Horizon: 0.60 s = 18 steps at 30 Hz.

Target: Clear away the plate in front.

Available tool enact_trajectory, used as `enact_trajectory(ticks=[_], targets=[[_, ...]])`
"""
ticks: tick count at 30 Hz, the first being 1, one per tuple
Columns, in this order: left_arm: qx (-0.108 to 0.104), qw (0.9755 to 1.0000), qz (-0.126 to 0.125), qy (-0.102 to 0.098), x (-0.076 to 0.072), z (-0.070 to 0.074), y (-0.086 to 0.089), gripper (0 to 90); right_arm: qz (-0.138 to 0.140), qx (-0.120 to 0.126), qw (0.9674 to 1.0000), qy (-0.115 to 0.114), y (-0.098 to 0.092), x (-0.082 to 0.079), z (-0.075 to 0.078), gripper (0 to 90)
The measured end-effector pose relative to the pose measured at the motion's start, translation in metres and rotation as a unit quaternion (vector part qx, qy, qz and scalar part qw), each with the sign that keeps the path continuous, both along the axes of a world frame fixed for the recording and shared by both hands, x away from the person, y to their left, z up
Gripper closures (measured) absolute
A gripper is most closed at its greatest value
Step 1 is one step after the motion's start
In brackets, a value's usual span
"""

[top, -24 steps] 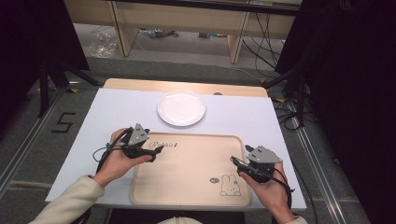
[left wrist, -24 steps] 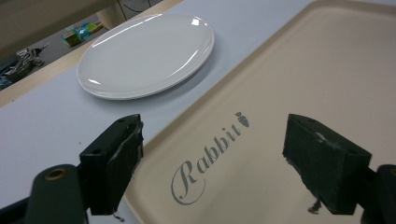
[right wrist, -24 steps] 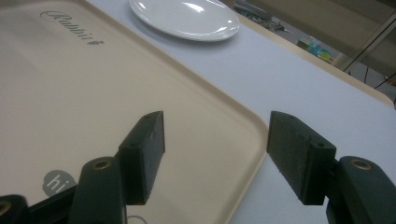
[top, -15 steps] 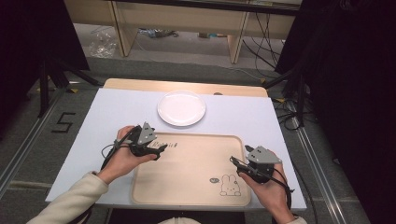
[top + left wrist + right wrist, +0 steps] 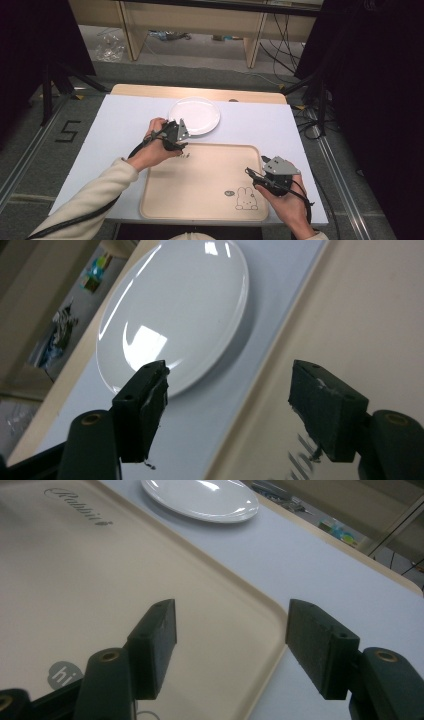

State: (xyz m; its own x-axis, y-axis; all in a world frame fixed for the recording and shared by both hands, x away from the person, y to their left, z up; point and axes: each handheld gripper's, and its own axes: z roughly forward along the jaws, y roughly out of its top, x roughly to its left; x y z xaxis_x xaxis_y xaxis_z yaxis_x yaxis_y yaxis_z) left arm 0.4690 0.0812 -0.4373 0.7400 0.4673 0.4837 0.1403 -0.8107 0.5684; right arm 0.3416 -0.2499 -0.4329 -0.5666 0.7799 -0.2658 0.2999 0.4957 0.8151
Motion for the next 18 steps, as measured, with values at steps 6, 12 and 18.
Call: enact_trajectory(ticks=[6, 12, 18], targets=[[0.033, 0.9992, -0.02, -0.007, 0.021, -0.004, -0.018, 32.0, 0.002, -0.001, 1.0, 0.003, 0.001, 0.0, 0.001, 38.2], [0.058, 0.9977, -0.034, -0.005, 0.031, -0.009, -0.031, 32.6, 0.001, 0.0, 1.0, -0.001, 0.0, 0.0, 0.0, 38.5], [0.079, 0.9959, -0.043, 0.002, 0.039, -0.011, -0.038, 33.9, 0.002, 0.0, 1.0, -0.003, 0.001, 0.0, 0.0, 38.8]])
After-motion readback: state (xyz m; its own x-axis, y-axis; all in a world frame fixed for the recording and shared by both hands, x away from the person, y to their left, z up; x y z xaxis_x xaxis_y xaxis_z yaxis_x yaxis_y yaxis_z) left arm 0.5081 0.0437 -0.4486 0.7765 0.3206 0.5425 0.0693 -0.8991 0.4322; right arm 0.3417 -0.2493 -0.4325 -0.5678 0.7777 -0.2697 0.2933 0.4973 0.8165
